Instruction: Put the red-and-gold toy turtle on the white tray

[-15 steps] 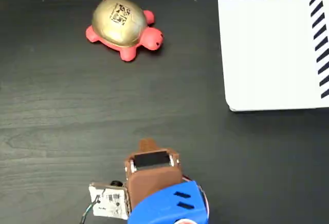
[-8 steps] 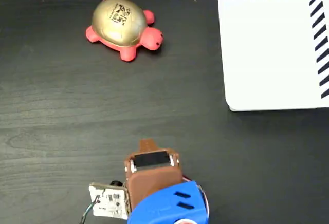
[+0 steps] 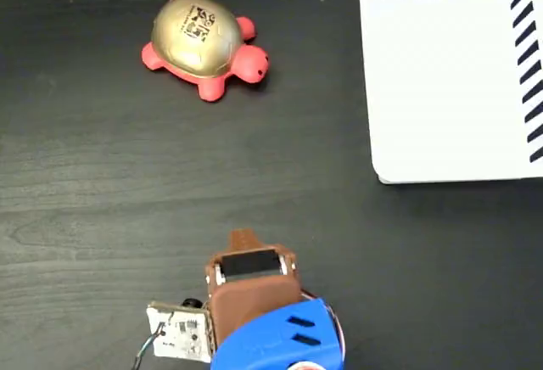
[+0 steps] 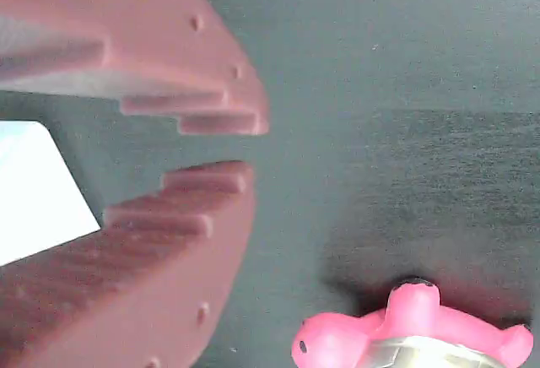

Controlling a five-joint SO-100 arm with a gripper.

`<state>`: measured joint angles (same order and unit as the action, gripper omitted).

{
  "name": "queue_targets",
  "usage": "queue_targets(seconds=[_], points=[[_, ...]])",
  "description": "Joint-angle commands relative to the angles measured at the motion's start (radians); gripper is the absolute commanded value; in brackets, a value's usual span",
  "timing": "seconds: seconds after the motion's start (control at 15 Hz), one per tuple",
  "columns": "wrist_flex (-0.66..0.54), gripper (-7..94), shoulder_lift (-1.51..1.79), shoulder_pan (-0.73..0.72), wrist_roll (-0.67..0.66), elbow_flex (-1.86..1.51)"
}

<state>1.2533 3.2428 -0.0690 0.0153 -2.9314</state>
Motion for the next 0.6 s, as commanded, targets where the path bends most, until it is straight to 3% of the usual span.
queue_targets(seconds=[0.0, 0.27, 0.4, 0.53], points=[[0.003, 0, 0.011, -0.025, -0.008, 0.006], [-0.035, 0, -0.021, -0.038, 0.035, 0.009], [-0.183, 0, -0.298, -0.005, 0.091, 0.141], [-0.204, 0, -0.627, 0.012, 0.118, 0.379]])
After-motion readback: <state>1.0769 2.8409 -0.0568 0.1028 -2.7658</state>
